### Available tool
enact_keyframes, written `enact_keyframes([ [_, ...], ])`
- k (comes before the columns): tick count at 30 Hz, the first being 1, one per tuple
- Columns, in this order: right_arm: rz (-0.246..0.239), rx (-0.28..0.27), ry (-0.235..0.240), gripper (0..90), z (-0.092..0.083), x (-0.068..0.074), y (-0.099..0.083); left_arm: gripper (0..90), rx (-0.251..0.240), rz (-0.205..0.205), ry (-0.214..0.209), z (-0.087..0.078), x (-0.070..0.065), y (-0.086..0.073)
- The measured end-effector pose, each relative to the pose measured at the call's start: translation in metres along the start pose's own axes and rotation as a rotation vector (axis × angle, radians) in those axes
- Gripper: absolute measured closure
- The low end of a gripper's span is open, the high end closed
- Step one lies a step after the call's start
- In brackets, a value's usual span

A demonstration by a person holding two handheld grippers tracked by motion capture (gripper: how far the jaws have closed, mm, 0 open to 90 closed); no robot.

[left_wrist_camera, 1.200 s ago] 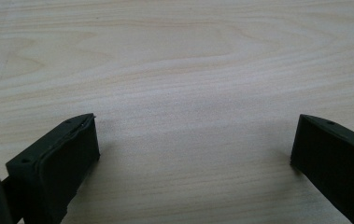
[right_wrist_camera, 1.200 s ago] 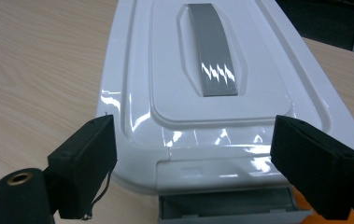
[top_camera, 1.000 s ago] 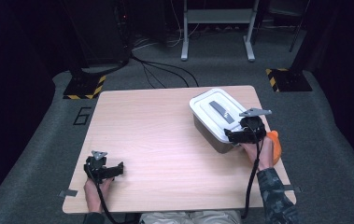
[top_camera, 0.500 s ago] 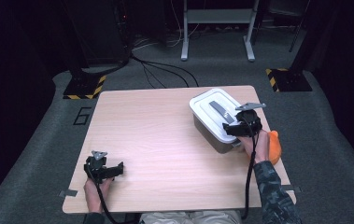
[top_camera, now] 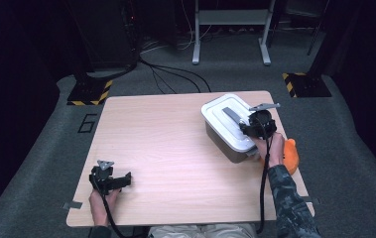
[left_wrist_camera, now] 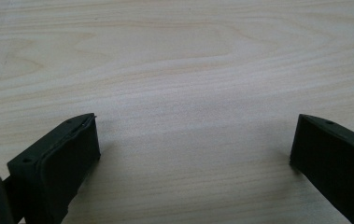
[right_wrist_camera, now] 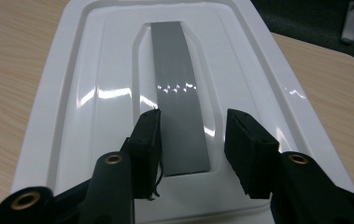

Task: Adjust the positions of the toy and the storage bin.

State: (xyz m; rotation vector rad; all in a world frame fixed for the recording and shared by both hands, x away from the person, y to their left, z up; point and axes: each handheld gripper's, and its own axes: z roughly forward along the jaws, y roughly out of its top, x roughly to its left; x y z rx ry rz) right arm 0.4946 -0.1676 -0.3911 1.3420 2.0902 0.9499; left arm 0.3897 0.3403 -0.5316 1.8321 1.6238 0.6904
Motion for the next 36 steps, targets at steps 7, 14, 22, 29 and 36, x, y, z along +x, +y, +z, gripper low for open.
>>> enact_keyframes([
  [7, 0.006, 0.006, 0.034, 65.1, 0.004, 0.002, 0.001, 1.0, 0.002, 0.001, -0.002, 0.000, 0.000, 0.000],
  [14, -0.006, 0.014, 0.049, 65.7, 0.003, 0.006, 0.002, 1.0, 0.002, 0.000, -0.002, 0.000, 0.000, 0.000],
  [22, 0.015, 0.017, 0.082, 65.9, 0.002, 0.011, 0.001, 1.0, 0.002, 0.000, -0.002, 0.000, 0.000, 0.000],
  [29, 0.019, 0.026, 0.099, 65.1, 0.002, 0.026, 0.003, 1.0, 0.002, 0.000, -0.002, 0.000, 0.000, 0.000],
  [36, -0.008, 0.039, 0.132, 63.9, 0.004, 0.046, 0.007, 1.1, 0.002, 0.000, -0.002, 0.000, 0.000, 0.000],
])
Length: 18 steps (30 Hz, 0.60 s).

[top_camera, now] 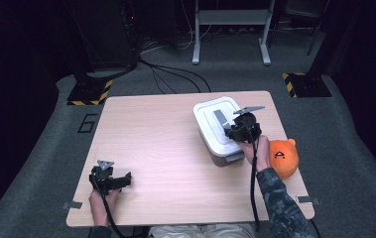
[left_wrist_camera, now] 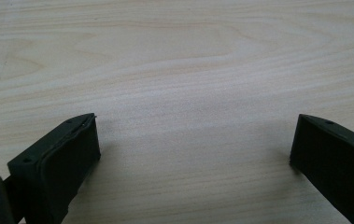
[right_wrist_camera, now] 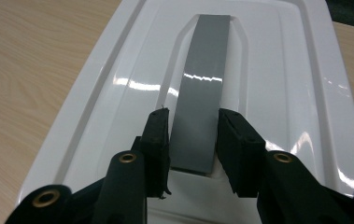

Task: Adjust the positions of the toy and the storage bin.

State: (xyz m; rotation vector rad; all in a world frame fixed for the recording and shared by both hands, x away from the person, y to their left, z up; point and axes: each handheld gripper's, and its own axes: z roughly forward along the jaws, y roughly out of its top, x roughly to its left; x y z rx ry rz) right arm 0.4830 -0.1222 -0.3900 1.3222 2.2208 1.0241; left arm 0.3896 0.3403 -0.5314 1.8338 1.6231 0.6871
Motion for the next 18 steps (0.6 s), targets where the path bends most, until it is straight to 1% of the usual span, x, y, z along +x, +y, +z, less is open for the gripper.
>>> enact_keyframes([
  [2, -0.002, 0.009, 0.009, 63.5, 0.001, 0.007, 0.002, 1.1, 0.000, 0.000, 0.000, 0.000, 0.000, 0.000],
  [3, -0.018, 0.008, 0.012, 63.4, 0.002, 0.010, 0.002, 1.1, 0.000, 0.000, 0.000, 0.000, 0.000, 0.000],
  [10, -0.028, 0.012, 0.045, 62.5, 0.008, 0.031, 0.006, 1.1, 0.000, 0.001, 0.000, 0.000, 0.000, 0.000],
  [13, -0.031, 0.011, 0.048, 60.3, 0.010, 0.040, 0.007, 1.2, 0.000, 0.001, 0.000, 0.000, 0.000, 0.000],
  [15, -0.031, 0.009, 0.060, 60.0, 0.011, 0.045, 0.007, 1.3, 0.000, 0.001, -0.001, 0.000, 0.000, 0.000],
  [16, -0.041, 0.009, 0.060, 60.0, 0.011, 0.046, 0.007, 1.3, 0.000, 0.001, -0.001, 0.000, 0.000, 0.000],
  [18, -0.038, 0.009, 0.067, 59.7, 0.012, 0.050, 0.007, 1.3, -0.001, 0.001, -0.001, 0.000, 0.000, 0.000],
])
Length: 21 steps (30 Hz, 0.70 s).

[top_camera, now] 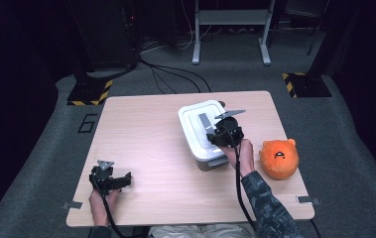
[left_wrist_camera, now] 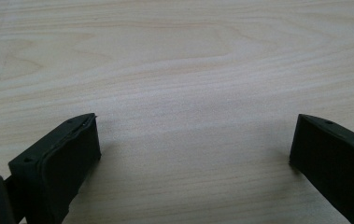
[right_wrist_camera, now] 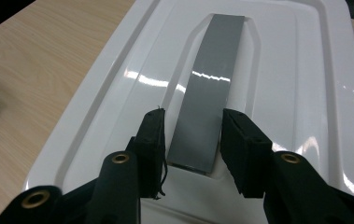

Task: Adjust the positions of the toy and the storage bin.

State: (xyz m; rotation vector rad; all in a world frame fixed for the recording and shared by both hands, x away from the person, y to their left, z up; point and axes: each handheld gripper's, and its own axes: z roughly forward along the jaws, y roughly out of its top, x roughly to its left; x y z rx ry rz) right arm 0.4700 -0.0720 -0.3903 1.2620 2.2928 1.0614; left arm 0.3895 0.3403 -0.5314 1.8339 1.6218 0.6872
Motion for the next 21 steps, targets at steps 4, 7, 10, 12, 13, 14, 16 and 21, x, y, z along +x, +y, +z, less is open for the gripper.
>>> enact_keyframes([
  [4, 0.004, -0.005, 0.016, 58.9, 0.003, 0.008, 0.001, 1.3, 0.000, 0.000, 0.000, 0.000, 0.000, 0.000],
  [7, 0.001, -0.013, 0.026, 57.2, 0.006, 0.016, 0.002, 1.3, 0.000, 0.000, 0.000, 0.000, 0.000, 0.000],
  [10, -0.010, -0.018, 0.033, 56.4, 0.010, 0.024, 0.004, 1.3, 0.000, 0.000, 0.000, 0.000, 0.000, 0.000],
  [12, -0.006, -0.017, 0.043, 56.2, 0.012, 0.030, 0.005, 1.3, 0.000, 0.000, 0.000, 0.000, 0.000, 0.000],
  [13, -0.012, -0.019, 0.046, 55.6, 0.014, 0.034, 0.007, 1.3, 0.000, 0.000, 0.000, 0.000, 0.000, 0.000],
  [14, -0.013, -0.016, 0.049, 55.5, 0.015, 0.036, 0.008, 1.3, 0.000, 0.000, 0.000, 0.000, 0.000, 0.000],
  [16, -0.010, -0.009, 0.060, 55.3, 0.018, 0.042, 0.010, 1.3, 0.000, 0.000, 0.000, 0.000, 0.000, 0.000],
  [21, -0.043, -0.010, 0.077, 54.4, 0.025, 0.054, 0.014, 1.3, 0.000, 0.000, 0.000, 0.000, 0.000, 0.000],
])
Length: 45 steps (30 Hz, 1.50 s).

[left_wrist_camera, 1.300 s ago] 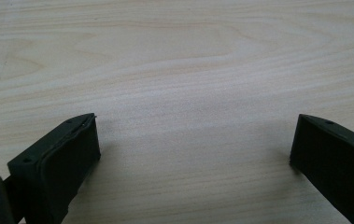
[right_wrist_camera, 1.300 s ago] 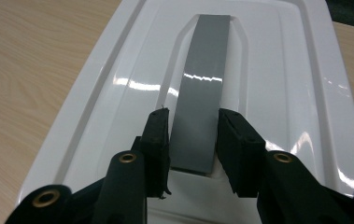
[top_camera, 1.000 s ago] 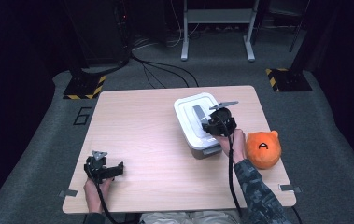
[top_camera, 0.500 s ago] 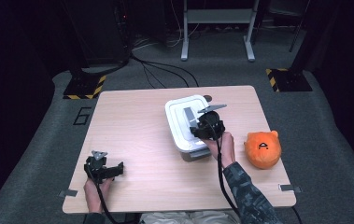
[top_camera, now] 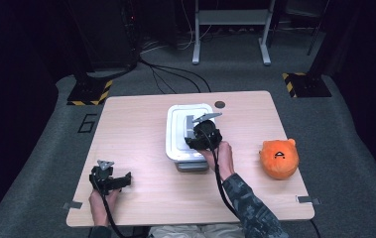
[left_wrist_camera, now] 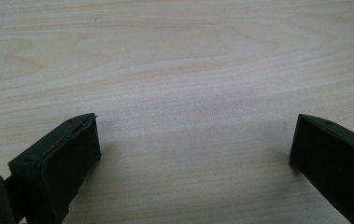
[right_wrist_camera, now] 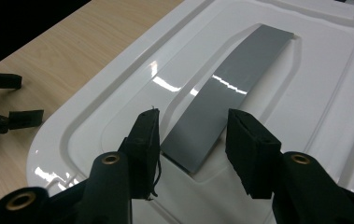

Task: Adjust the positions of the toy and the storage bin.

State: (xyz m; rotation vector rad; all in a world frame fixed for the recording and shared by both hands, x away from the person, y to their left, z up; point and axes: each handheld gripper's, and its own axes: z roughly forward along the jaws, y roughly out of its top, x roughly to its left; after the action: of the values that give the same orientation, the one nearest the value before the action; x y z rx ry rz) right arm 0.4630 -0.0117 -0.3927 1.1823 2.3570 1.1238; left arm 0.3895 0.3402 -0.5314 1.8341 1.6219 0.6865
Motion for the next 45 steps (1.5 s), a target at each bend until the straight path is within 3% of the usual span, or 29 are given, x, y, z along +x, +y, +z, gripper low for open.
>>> enact_keyframes([
  [6, -0.022, -0.015, 0.021, 46.6, -0.001, -0.001, 0.000, 1.3, 0.000, 0.000, 0.000, 0.000, 0.000, 0.000],
  [11, -0.022, -0.063, 0.028, 36.2, -0.020, -0.010, -0.008, 1.3, -0.002, 0.000, 0.000, 0.000, 0.000, 0.000],
  [15, -0.048, -0.092, 0.007, 25.2, -0.037, -0.018, -0.020, 1.3, 0.000, 0.002, -0.002, 0.000, 0.000, 0.000],
  [19, -0.057, -0.114, -0.004, 21.6, -0.050, -0.023, -0.032, 1.2, 0.001, 0.004, -0.004, 0.001, 0.000, 0.001],
  [21, -0.068, -0.118, -0.033, 14.7, -0.062, -0.031, -0.049, 1.0, 0.003, 0.003, 0.001, 0.001, 0.000, 0.001],
  [24, -0.068, -0.147, -0.040, 14.5, -0.072, -0.037, -0.069, 0.9, 0.006, 0.002, -0.003, 0.002, -0.002, 0.002],
  [27, -0.060, -0.149, -0.063, 12.7, -0.077, -0.042, -0.088, 0.0, 0.047, 0.015, 0.008, 0.002, -0.005, 0.008],
  [32, -0.013, -0.124, -0.069, 10.0, -0.073, -0.051, -0.120, 0.0, 0.017, 0.000, -0.045, -0.006, -0.011, 0.025],
  [37, 0.018, -0.072, -0.064, 7.6, -0.054, -0.057, -0.153, 0.0, -0.018, 0.015, -0.075, -0.016, -0.019, 0.046],
  [38, 0.026, -0.061, -0.072, 6.5, -0.049, -0.059, -0.161, 0.0, -0.028, 0.030, -0.090, -0.021, -0.024, 0.058],
  [45, 0.044, 0.009, -0.130, 2.6, -0.027, -0.071, -0.186, 0.0, -0.079, 0.091, -0.131, -0.035, -0.055, 0.101],
])
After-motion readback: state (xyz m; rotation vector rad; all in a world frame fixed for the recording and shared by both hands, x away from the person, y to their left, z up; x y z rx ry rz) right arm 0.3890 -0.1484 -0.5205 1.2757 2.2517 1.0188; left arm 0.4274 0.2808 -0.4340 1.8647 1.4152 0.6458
